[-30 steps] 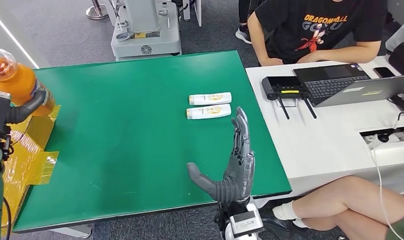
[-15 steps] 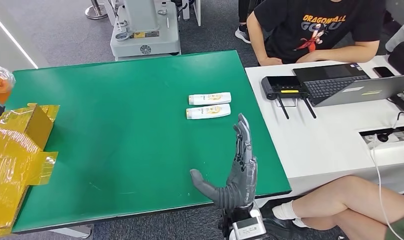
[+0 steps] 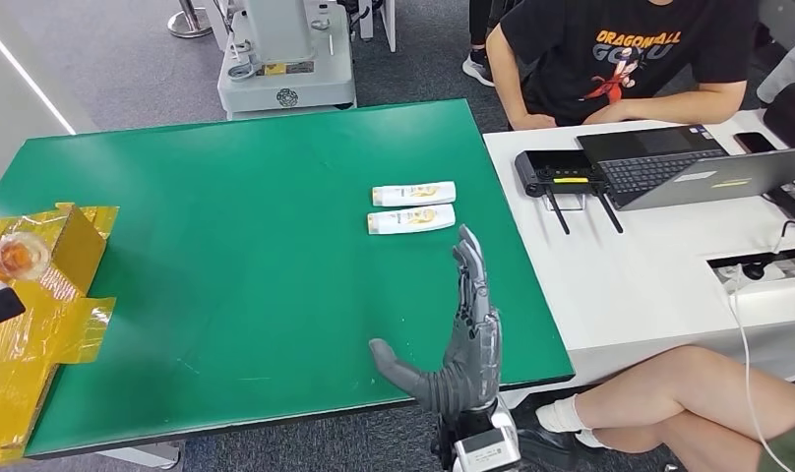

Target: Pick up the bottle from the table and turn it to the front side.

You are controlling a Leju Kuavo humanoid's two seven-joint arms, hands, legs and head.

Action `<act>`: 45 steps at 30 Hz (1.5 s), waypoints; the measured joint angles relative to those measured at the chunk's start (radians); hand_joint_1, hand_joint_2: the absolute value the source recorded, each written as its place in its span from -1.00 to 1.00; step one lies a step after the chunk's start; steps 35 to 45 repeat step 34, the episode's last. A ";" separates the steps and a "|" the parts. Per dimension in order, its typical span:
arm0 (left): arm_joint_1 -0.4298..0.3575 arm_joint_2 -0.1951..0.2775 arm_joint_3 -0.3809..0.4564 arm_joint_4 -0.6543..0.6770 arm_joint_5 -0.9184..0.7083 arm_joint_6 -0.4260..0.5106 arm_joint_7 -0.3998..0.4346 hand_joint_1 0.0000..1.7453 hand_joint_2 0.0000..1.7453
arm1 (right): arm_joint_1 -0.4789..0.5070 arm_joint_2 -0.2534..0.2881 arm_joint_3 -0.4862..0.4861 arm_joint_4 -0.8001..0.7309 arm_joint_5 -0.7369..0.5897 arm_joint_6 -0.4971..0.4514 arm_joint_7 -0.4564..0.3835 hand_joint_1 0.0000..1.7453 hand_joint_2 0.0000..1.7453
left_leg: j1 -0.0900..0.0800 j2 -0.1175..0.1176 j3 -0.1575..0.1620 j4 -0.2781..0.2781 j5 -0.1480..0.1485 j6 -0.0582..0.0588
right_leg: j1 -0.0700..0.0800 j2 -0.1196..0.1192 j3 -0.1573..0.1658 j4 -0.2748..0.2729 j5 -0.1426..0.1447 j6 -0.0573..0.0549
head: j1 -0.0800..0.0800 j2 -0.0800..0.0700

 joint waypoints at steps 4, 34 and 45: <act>0.029 -0.012 -0.014 0.003 -0.079 0.046 -0.022 1.00 1.00 | -0.001 0.001 -0.002 0.004 -0.012 0.000 0.000 -1.00 1.00 | 0.000 -0.001 0.000 0.000 0.000 0.000 | 0.000 -0.001 0.000 0.000 0.000 0.000 | 0.000 0.000; -0.220 -0.299 -0.233 0.421 -0.218 0.006 -0.085 1.00 1.00 | 0.053 0.001 -0.010 -0.016 -0.035 -0.036 -0.005 -1.00 1.00 | 0.000 -0.004 -0.001 0.001 0.002 0.000 | 0.000 -0.005 0.001 0.000 0.001 0.000 | 0.000 0.000; -0.220 -0.299 -0.233 0.421 -0.218 0.006 -0.085 1.00 1.00 | 0.053 0.001 -0.010 -0.016 -0.035 -0.036 -0.005 -1.00 1.00 | 0.000 -0.004 -0.001 0.001 0.002 0.000 | 0.000 -0.005 0.001 0.000 0.001 0.000 | 0.000 0.000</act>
